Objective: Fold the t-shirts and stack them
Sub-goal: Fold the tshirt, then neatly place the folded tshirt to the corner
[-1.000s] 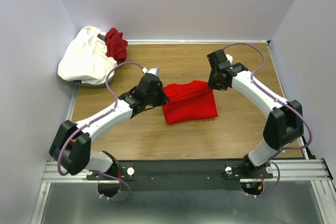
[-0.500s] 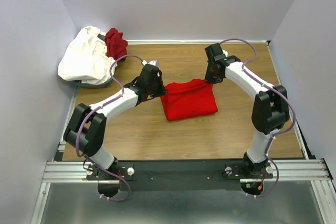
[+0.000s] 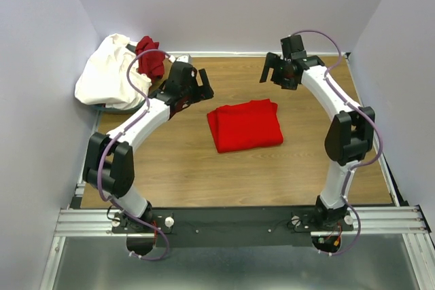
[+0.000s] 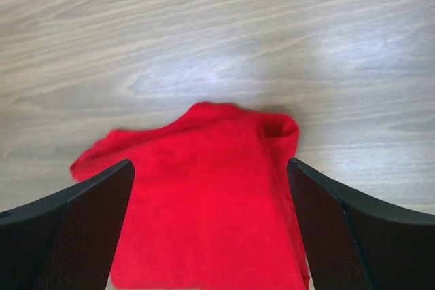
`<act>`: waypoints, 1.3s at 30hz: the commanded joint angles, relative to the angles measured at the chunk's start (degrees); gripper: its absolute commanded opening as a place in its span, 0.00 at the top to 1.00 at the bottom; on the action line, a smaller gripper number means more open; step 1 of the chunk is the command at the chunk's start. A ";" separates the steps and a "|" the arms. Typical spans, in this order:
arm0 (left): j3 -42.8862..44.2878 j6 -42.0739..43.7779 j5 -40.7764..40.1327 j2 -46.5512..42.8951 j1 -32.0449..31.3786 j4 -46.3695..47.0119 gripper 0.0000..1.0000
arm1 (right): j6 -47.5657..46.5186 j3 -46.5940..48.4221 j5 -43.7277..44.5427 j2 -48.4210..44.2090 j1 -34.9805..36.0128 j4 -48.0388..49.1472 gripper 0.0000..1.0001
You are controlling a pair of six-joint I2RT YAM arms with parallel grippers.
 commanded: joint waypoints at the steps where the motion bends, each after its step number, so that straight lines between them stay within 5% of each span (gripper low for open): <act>1: -5.34 1.32 1.17 -3.71 -0.27 0.48 0.03 | -4.06 -5.90 -7.03 -3.98 -1.38 0.19 0.01; 7: -13.52 1.05 6.17 -5.30 -1.32 4.08 0.04 | -4.60 -21.78 -13.96 -10.75 -5.68 6.42 0.01; 15: -19.60 -0.52 12.93 -5.56 -1.58 10.76 0.04 | -8.90 -31.65 -23.63 -13.57 -7.97 13.28 0.01; 39: -21.01 -2.02 18.48 6.74 -3.78 20.52 0.13 | -11.54 -40.45 -34.97 -3.73 -9.73 24.27 0.10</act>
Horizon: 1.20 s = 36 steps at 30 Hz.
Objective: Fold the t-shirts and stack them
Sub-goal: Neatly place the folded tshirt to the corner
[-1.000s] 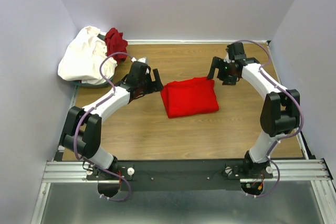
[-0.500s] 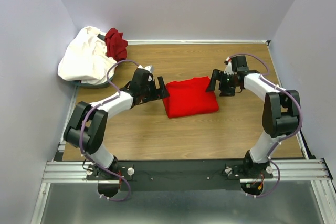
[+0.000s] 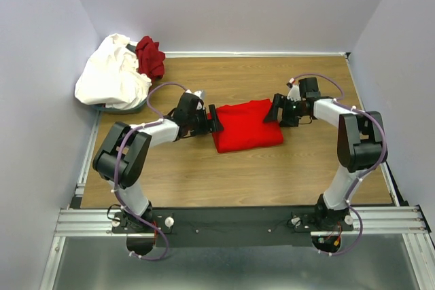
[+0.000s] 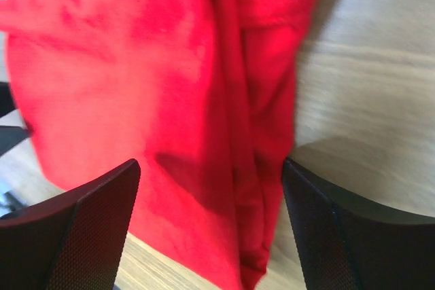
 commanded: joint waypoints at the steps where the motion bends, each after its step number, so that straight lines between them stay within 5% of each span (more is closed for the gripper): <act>1: -0.25 -0.64 2.04 1.41 -0.96 2.21 0.13 | -0.83 -1.77 -5.45 3.97 -0.22 2.29 0.12; 14: 0.11 -2.05 3.01 2.73 -3.33 4.49 0.17 | 0.93 -2.65 -10.21 7.22 1.54 4.84 0.53; 20: 0.10 -2.67 3.54 1.06 -3.69 5.55 0.16 | 1.02 -2.30 -10.21 7.14 1.80 4.66 0.99; 27: 1.68 -2.23 2.14 -3.06 -3.60 2.04 0.09 | -0.03 1.57 -1.61 2.57 1.71 -0.33 0.99; 36: -0.07 -0.56 -1.47 -7.81 -2.02 -1.83 0.04 | -6.88 14.30 21.95 4.49 1.36 -13.25 1.00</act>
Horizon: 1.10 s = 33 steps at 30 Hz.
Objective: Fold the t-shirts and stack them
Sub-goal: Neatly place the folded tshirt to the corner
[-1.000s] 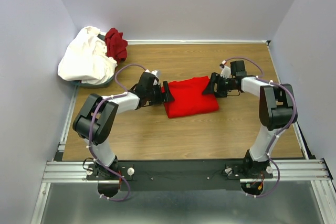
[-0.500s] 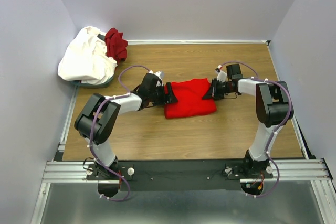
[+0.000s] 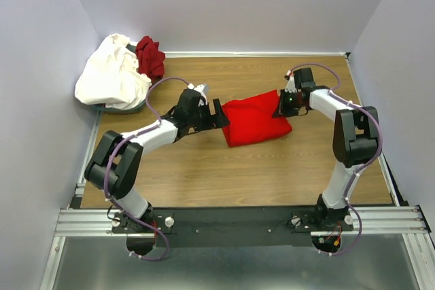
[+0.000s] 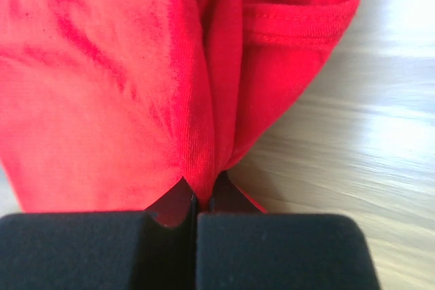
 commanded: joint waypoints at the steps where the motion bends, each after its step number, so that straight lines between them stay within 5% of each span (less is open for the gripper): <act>1: -1.62 0.99 -1.69 -2.40 0.63 -1.79 0.04 | -4.75 6.12 15.81 2.22 -0.76 -7.38 0.99; 13: -8.13 0.82 -3.00 -12.50 0.80 -4.16 0.04 | -5.28 20.97 36.82 14.26 -4.88 -10.46 0.99; 33: -9.36 0.20 -7.40 -25.07 1.68 -17.96 0.04 | -7.12 59.90 52.22 41.68 -14.21 -14.86 1.00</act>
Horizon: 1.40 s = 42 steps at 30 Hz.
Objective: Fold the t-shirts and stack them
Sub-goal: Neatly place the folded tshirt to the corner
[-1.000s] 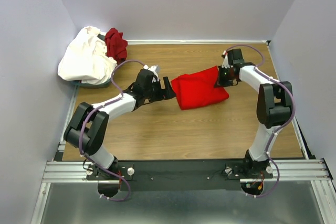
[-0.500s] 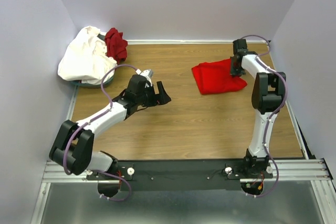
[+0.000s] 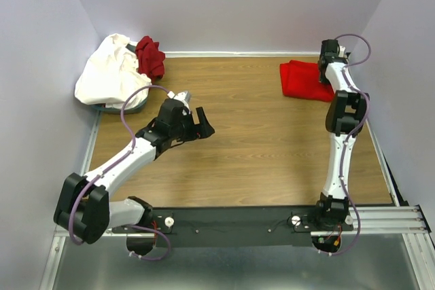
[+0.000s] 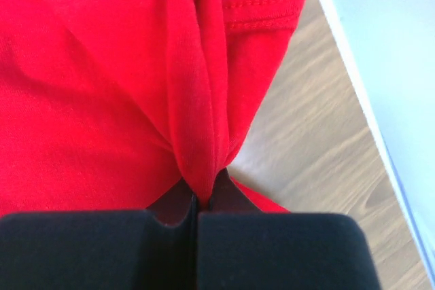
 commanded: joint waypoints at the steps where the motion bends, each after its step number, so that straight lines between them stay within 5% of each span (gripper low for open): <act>1: -1.69 -0.67 -2.04 -3.39 0.50 -3.62 0.04 | -1.62 6.66 7.08 6.09 -0.13 -2.12 0.99; 19: -4.06 -2.26 -3.36 -8.58 0.68 -6.44 0.04 | -2.59 13.28 8.08 8.65 -5.41 -1.33 0.99; 22: -3.89 -2.17 -3.89 -9.19 0.68 -7.32 0.03 | -2.32 13.19 5.44 7.94 -5.49 -1.24 0.78; 23: -3.63 -2.08 -4.15 -9.28 0.68 -7.84 0.03 | -2.15 12.84 4.82 7.68 -5.41 -1.24 0.48; 26: -2.93 -2.08 -5.56 -10.51 0.68 -9.16 0.02 | -1.71 11.96 4.20 5.84 -5.49 -1.15 0.04; 36: -2.04 -1.55 -8.37 -15.43 0.68 -10.92 0.02 | 3.20 0.90 3.59 -8.13 -5.32 1.31 0.00; 42: -2.13 -1.11 -11.71 -19.82 0.68 -11.36 0.02 | 6.20 -14.21 0.78 -21.57 -3.83 4.56 0.00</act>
